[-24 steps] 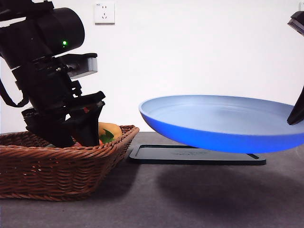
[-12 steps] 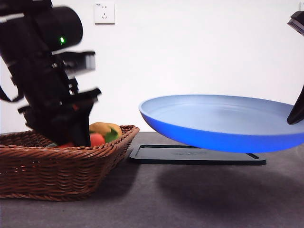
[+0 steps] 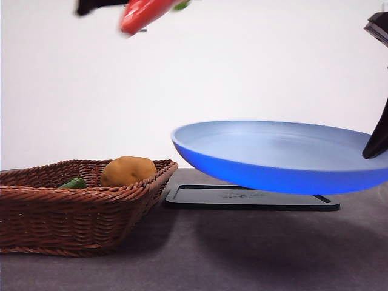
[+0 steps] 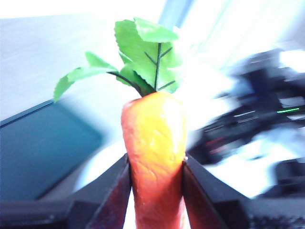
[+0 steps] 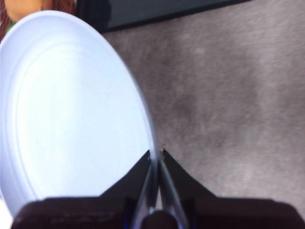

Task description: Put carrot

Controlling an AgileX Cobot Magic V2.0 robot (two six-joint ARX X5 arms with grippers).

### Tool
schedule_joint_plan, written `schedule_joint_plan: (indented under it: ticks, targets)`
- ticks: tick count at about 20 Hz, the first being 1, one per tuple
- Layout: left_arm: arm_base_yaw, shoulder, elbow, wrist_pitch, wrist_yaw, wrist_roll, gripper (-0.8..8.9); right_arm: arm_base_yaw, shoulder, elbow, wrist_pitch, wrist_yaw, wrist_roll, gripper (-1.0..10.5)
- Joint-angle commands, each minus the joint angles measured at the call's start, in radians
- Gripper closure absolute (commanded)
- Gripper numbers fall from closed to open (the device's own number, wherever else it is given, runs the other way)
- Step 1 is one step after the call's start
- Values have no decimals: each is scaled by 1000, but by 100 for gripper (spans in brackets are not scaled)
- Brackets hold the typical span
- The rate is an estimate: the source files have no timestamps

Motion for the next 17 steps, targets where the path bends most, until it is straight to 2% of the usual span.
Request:
schedule_joint_plan:
  ticks: [1,6,9,13,17]
  targets:
    - [-97,43,10,30,-42,-36,727,18,6,9,16,-3,16,943]
    - [-217,194,10,-42,-183,17,725,44,6,9,7,-1,17,943]
    - [-229,279,10,-42,-254,16,725,69,6,9,5,0,17,943]
    - [-232,323,10,-72,-275,14,714,100,6,9,4,0,23,943]
    - [-241,322,10,-72,-274,15,565,122,6,9,-2,24,36,943]
